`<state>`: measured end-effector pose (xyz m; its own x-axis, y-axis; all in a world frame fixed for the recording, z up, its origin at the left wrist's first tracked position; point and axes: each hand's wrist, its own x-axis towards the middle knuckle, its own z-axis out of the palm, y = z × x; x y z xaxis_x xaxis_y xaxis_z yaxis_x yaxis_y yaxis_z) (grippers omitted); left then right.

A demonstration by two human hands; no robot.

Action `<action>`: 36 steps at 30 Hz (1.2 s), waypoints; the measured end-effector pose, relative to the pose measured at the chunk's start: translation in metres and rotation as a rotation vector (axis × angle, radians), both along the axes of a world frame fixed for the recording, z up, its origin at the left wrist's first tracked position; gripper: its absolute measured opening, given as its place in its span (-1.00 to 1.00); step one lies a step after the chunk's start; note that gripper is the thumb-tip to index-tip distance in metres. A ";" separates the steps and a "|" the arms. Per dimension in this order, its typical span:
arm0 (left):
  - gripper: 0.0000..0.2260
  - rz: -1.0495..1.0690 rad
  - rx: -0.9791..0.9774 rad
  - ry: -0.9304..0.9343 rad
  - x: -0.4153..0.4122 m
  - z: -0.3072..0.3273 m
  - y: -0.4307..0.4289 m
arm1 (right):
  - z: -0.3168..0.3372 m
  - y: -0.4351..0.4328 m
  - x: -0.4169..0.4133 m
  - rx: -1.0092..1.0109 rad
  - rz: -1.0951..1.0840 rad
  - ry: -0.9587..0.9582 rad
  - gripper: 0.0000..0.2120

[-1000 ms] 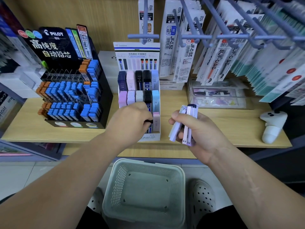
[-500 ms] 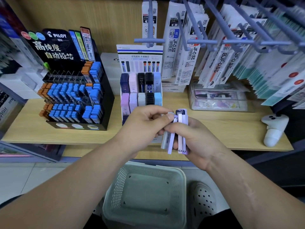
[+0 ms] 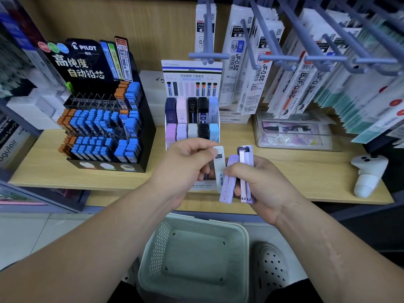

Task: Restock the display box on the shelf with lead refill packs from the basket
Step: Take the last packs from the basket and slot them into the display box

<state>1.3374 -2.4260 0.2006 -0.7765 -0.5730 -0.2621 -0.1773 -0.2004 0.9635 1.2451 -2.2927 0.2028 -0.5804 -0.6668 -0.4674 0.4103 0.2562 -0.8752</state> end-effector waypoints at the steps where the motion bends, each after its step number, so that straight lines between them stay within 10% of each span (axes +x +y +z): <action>1: -0.88 -0.001 -0.003 0.008 0.000 0.000 0.000 | 0.000 0.000 0.000 0.000 -0.004 -0.005 -0.91; 17: -0.84 -0.158 -0.037 0.129 0.005 0.013 -0.021 | 0.009 0.001 0.001 -0.057 -0.051 -0.087 -0.89; 36: -0.93 0.079 -0.990 -0.002 0.005 0.011 -0.060 | 0.011 0.006 -0.002 -0.010 -0.141 -0.080 -0.92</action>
<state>1.3429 -2.4865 0.2113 -0.7267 -0.5845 0.3610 -0.2002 0.6829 0.7025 1.2432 -2.2864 0.2143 -0.6298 -0.5858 -0.5101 0.5106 0.1826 -0.8402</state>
